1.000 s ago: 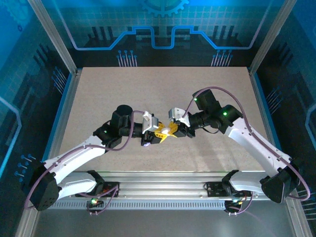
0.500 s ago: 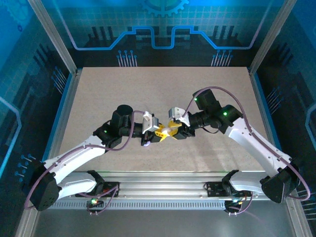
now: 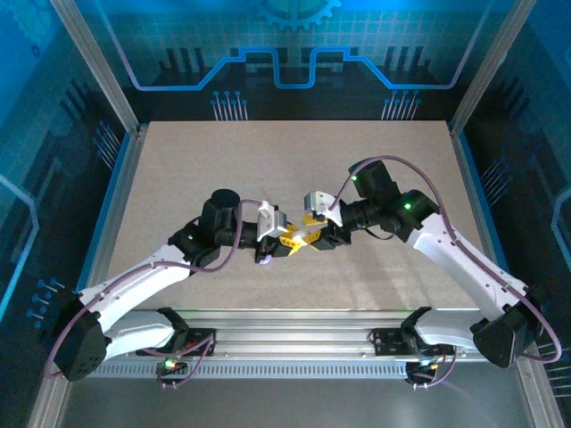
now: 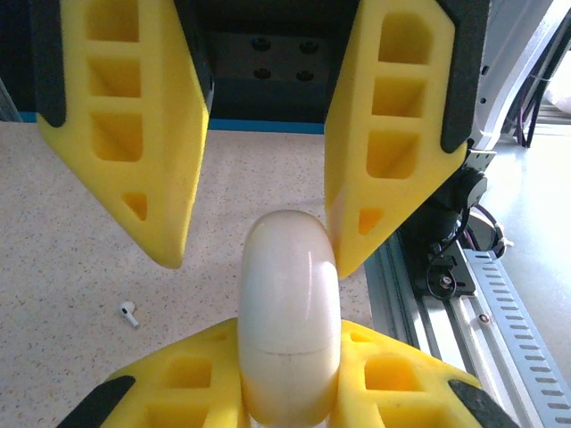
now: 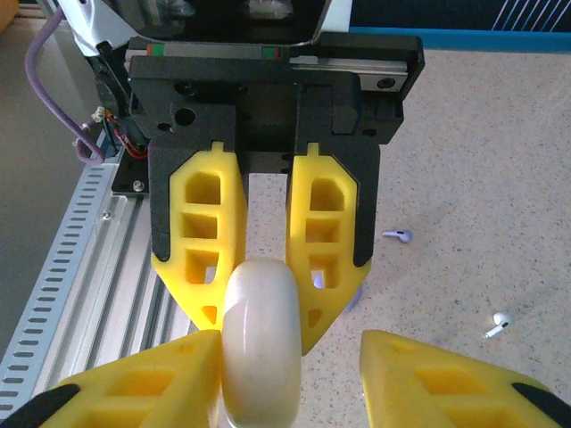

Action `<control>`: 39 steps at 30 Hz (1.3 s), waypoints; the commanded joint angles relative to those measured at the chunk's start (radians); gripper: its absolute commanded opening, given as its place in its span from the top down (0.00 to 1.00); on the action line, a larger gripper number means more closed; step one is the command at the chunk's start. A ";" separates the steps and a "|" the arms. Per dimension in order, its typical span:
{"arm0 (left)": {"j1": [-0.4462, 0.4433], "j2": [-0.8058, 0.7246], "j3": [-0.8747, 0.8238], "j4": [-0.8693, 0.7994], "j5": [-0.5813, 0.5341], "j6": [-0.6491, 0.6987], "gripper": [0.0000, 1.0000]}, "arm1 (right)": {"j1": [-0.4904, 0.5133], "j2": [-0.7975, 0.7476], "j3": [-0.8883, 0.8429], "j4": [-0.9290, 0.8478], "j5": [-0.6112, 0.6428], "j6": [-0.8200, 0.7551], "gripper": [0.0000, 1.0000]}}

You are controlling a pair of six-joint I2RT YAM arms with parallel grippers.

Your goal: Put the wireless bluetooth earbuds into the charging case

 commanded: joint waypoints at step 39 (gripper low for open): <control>0.137 -0.092 -0.173 0.291 -0.106 -0.332 0.86 | 0.011 -0.062 0.058 0.130 0.291 0.416 0.58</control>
